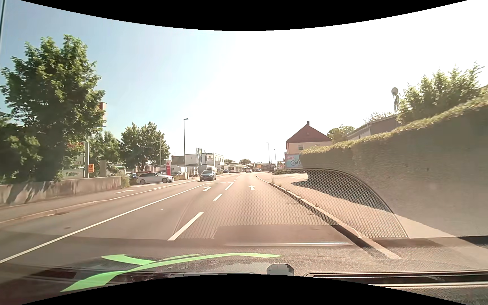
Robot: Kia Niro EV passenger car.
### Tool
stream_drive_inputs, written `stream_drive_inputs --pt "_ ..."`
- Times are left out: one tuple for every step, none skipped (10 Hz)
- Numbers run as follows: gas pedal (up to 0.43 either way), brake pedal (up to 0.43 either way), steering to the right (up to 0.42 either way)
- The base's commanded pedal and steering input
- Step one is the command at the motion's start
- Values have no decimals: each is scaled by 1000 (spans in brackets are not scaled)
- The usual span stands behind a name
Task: Follow the waypoints while adhering to traffic rules and regulations
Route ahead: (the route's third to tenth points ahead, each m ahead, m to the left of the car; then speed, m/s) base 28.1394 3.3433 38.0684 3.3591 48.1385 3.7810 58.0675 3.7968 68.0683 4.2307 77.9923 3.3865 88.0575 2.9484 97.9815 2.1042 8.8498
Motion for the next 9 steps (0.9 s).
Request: stream_drive_inputs --pt "209 0 -23" --pt "209 0 -24" --pt "209 0 -24" --pt "209 0 -24" --pt "209 0 -21" --pt "209 0 -17" --pt "209 0 -15" --pt "209 0 -15" --pt "209 0 -15"
